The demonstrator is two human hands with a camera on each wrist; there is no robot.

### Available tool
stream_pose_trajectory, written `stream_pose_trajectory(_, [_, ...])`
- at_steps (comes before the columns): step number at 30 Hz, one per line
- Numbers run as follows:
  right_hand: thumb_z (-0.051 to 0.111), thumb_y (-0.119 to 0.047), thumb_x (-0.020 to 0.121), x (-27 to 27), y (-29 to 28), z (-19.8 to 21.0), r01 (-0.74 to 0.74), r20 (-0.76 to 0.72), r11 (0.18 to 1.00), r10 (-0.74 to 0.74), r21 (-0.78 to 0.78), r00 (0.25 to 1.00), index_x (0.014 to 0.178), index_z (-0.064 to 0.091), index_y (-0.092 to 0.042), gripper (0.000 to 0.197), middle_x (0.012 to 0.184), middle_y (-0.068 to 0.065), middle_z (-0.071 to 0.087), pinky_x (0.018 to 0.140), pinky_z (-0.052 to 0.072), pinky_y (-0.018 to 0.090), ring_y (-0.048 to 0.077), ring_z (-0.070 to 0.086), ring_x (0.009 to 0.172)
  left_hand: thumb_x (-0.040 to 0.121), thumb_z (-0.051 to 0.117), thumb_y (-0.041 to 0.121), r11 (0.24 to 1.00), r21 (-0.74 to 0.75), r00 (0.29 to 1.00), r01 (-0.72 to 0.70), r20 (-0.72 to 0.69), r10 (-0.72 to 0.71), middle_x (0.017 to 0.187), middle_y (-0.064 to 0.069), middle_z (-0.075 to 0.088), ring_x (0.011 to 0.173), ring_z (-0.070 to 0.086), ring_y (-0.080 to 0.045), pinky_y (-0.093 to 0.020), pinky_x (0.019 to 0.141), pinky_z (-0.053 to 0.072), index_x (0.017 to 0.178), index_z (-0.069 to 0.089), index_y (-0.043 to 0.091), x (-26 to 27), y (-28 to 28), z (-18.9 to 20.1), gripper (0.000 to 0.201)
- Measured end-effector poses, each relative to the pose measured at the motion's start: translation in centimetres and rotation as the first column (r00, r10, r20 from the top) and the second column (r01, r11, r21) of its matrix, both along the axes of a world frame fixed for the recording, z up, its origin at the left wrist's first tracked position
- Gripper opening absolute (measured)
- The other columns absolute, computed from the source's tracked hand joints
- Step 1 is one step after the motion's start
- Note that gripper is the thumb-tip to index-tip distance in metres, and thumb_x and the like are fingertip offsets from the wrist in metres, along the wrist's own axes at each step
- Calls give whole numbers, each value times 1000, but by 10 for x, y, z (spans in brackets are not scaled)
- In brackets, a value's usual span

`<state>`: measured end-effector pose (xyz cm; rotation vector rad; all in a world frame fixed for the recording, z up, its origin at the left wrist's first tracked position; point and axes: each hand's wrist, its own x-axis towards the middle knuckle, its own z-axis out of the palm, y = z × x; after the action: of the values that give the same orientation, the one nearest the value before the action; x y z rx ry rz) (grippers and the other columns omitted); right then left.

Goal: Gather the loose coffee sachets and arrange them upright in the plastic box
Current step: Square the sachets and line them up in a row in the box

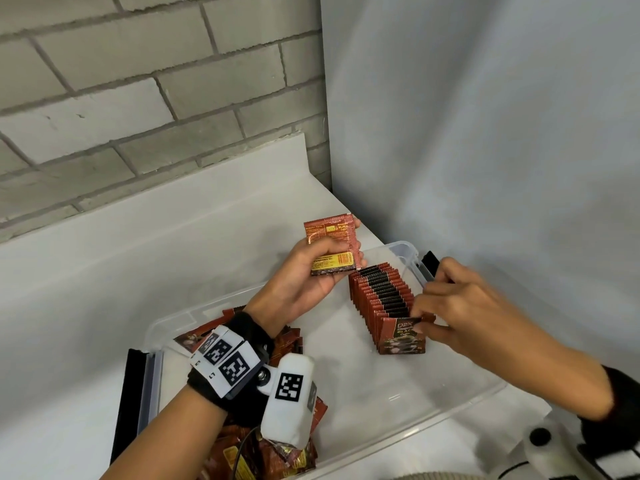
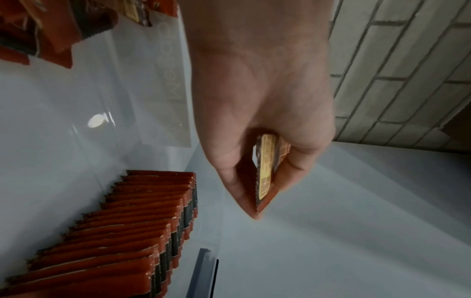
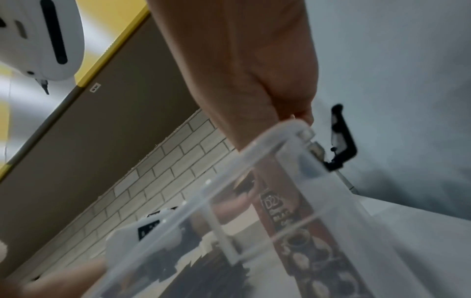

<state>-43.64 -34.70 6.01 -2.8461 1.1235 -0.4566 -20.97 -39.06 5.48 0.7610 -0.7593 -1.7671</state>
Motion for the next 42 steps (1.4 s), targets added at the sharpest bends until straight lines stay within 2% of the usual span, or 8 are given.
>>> stream_pose_trajectory(13, [95, -24, 44, 8, 3, -6, 6, -143, 998, -15, -61, 990, 62, 58, -19, 42, 61, -9, 55, 52, 45, 32, 15, 32, 75, 81, 52, -7, 1000, 16, 1000, 6, -18, -6, 86, -2, 70, 81, 66, -16, -29, 74, 57, 118, 59, 2, -1, 3, 5, 38])
stream_pose_trajectory(22, [95, -26, 37, 8, 0, -7, -8, -165, 997, -4, -71, 986, 61, 57, -21, 45, 60, -10, 55, 52, 43, 28, 14, 32, 75, 79, 51, -7, 997, 61, 999, -39, -11, 39, 78, -12, 64, 71, 68, -21, -31, 76, 59, 98, 56, 0, -4, 4, 7, 21])
stream_pose_trajectory(25, [92, -32, 47, 8, -2, -4, 20, -170, 999, -14, 32, 985, 66, 59, -22, 40, 64, -13, 53, 55, 44, 26, 11, 32, 75, 78, 56, -11, 999, 44, 1000, -26, -6, 26, 76, -12, 64, 70, 68, -21, -31, 74, 59, 94, 57, 0, -4, 6, 7, 20])
stream_pose_trajectory(28, [75, -47, 70, 6, -7, 4, 105, 5, 953, -111, 284, 994, 84, 65, -21, 31, 77, -17, 53, 68, 37, 13, 5, 37, 83, 71, 56, -4, 999, 35, 1000, 10, 0, -10, 76, -12, 66, 71, 68, -21, -31, 74, 59, 91, 59, 0, -5, 7, 7, 20])
stream_pose_trajectory(31, [65, -57, 63, 10, -7, 18, 112, 318, 887, -275, 448, 908, 86, 65, -27, 38, 73, -14, 61, 65, 37, 10, -1, 47, 81, 73, 56, 0, 998, 24, 998, 58, 6, -58, 80, -12, 66, 74, 67, -21, -30, 76, 58, 91, 61, 0, -7, 8, 7, 19])
stream_pose_trajectory(35, [72, -49, 62, 19, -12, 31, 4, 529, 813, -383, 582, 758, 92, 66, -27, 37, 79, -7, 66, 55, 37, 11, 3, 45, 59, 76, 58, 4, 988, -4, 988, 153, 17, -153, 87, -9, 70, 84, 67, -19, -29, 79, 56, 94, 65, 4, -9, 12, 8, 20])
stream_pose_trajectory(38, [74, -48, 59, 27, -16, 31, -104, 569, 747, -400, 656, 718, 92, 66, -25, 41, 85, -3, 66, 60, 44, 19, 4, 49, 62, 72, 65, 10, 971, -36, 971, 237, 32, -236, 91, -7, 70, 88, 67, -17, -28, 79, 54, 98, 63, 6, -11, 15, 7, 26])
stream_pose_trajectory(42, [74, -34, 67, 35, -17, 32, -156, 595, 738, -379, 656, 709, 83, 67, -18, 24, 77, -3, 68, 69, 50, 34, 16, 58, 65, 65, 82, 19, 943, -97, 947, 319, 73, -313, 97, -2, 68, 96, 65, -16, -32, 86, 53, 95, 68, 23, -11, 17, 7, 33])
